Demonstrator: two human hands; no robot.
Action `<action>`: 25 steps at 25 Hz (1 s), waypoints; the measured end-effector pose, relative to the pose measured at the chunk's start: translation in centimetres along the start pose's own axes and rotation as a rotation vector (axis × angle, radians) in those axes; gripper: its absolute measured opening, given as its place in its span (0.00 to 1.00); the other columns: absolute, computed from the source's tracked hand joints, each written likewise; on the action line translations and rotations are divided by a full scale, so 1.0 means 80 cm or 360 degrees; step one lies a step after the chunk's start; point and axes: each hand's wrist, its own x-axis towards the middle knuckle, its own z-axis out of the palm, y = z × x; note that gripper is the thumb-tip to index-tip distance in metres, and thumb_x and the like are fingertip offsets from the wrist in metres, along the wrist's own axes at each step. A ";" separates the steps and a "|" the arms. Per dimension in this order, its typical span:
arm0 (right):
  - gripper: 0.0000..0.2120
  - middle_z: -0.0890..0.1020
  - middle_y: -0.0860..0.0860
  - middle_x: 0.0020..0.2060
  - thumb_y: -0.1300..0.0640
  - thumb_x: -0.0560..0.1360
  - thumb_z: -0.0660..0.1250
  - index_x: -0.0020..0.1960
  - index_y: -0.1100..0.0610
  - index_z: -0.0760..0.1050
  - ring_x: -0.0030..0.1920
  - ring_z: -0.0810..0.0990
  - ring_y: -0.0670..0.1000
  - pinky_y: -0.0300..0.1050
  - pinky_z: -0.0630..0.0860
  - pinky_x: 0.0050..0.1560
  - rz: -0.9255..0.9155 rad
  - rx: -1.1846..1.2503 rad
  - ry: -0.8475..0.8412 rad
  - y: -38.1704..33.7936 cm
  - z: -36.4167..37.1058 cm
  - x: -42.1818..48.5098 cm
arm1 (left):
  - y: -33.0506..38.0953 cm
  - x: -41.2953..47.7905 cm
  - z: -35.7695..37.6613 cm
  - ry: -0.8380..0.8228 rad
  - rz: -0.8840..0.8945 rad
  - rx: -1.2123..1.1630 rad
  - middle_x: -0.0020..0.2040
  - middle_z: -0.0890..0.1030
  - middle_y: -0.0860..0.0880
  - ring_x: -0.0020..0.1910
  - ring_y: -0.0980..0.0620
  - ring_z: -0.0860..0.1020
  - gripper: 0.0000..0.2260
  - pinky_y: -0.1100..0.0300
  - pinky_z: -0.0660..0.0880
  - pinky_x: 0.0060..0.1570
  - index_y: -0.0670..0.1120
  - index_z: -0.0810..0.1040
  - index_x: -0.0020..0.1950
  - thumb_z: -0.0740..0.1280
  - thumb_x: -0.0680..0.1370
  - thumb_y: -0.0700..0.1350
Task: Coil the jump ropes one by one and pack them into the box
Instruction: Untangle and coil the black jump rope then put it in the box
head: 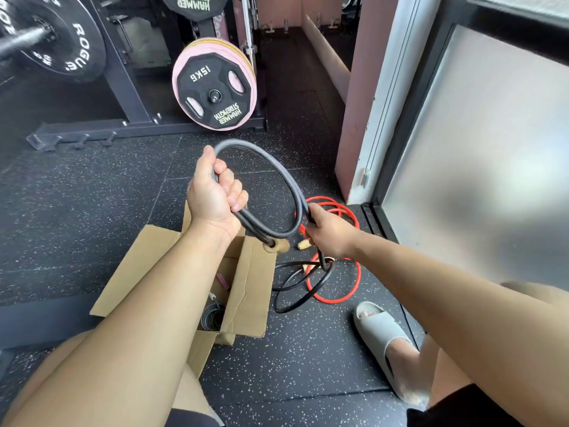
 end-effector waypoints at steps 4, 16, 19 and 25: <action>0.35 0.77 0.58 0.53 0.69 0.77 0.56 0.80 0.62 0.47 0.42 0.76 0.54 0.46 0.67 0.36 -0.0135 -0.0596 0.0024 -0.022 -0.007 -0.003 | -0.010 -0.001 0.002 0.0114 0.0215 0.0124 0.24 0.60 0.51 0.20 0.54 0.56 0.17 0.64 0.53 0.21 0.49 0.66 0.35 0.61 0.82 0.52; 0.05 0.79 0.55 0.39 0.61 0.73 0.65 0.47 0.60 0.71 0.40 0.78 0.58 0.44 0.69 0.34 -0.0042 -0.0308 -0.0174 -0.068 0.034 -0.023 | -0.077 -0.012 0.015 0.0018 0.0464 0.0494 0.24 0.65 0.50 0.20 0.49 0.62 0.15 0.61 0.60 0.24 0.47 0.64 0.35 0.60 0.77 0.53; 0.07 0.77 0.50 0.31 0.66 0.72 0.61 0.46 0.55 0.73 0.31 0.75 0.51 0.38 0.68 0.27 -0.0091 -0.0148 -0.0264 -0.073 0.034 -0.025 | -0.084 0.014 -0.004 0.0020 0.0509 0.0809 0.28 0.68 0.48 0.26 0.45 0.66 0.16 0.47 0.66 0.27 0.53 0.68 0.35 0.61 0.77 0.61; 0.11 0.85 0.50 0.39 0.69 0.69 0.65 0.46 0.59 0.82 0.39 0.81 0.49 0.40 0.76 0.41 -0.0315 -0.0192 -0.0347 -0.053 0.023 -0.016 | -0.088 0.013 -0.013 -0.0264 0.0586 0.1914 0.32 0.78 0.49 0.34 0.50 0.78 0.20 0.56 0.69 0.39 0.41 0.72 0.44 0.59 0.82 0.57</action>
